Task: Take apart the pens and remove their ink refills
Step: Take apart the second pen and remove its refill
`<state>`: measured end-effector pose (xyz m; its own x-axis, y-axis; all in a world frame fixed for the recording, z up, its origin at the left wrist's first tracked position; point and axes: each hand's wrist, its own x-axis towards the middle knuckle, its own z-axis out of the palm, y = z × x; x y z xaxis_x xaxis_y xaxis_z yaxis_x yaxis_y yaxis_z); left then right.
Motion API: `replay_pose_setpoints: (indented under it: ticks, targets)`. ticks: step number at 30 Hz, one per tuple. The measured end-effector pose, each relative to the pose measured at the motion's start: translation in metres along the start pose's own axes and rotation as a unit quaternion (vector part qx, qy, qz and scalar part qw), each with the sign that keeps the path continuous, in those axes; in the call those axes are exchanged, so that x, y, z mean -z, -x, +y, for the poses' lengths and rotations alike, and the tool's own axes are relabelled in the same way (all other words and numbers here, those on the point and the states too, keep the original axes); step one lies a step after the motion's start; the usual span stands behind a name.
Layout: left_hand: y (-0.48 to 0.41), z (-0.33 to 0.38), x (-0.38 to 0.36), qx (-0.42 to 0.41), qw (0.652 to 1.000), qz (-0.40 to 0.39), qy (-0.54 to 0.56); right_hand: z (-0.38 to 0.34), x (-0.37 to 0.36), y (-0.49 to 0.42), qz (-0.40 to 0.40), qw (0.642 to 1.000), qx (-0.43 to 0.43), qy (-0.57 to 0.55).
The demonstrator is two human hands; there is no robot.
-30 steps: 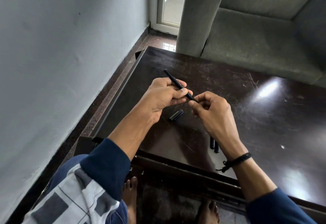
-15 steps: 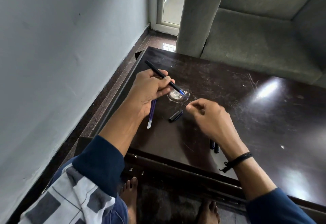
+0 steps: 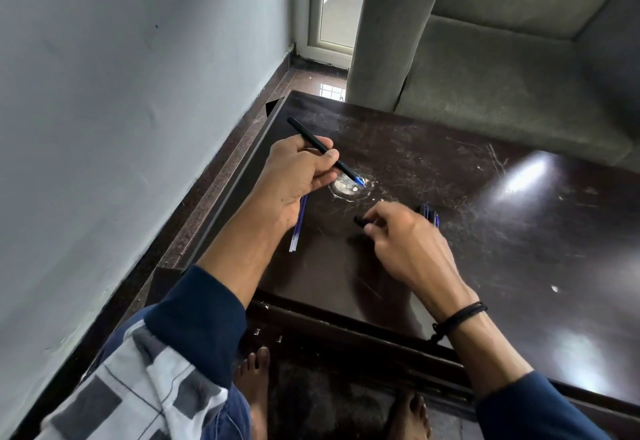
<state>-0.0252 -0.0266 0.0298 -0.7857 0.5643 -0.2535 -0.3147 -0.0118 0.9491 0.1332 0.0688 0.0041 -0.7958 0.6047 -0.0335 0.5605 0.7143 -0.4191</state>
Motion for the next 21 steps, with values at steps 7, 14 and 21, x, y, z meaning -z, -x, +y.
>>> replay_pose_setpoints:
  ticks: [7, 14, 21]
  targets:
    - [0.0, 0.0, -0.002, 0.002, 1.0, -0.003, -0.001, -0.003, 0.015, -0.002, 0.095, 0.984, -0.048, -0.143]
    - [0.002, -0.001, -0.005, 0.002, 1.0, -0.013, -0.012, -0.003, 0.011, -0.002, 0.11, 0.986, -0.03, -0.121]
    - [0.002, -0.001, -0.005, 0.003, 1.0, -0.009, -0.009, -0.002, 0.01, -0.002, 0.11, 0.987, -0.028, -0.114]
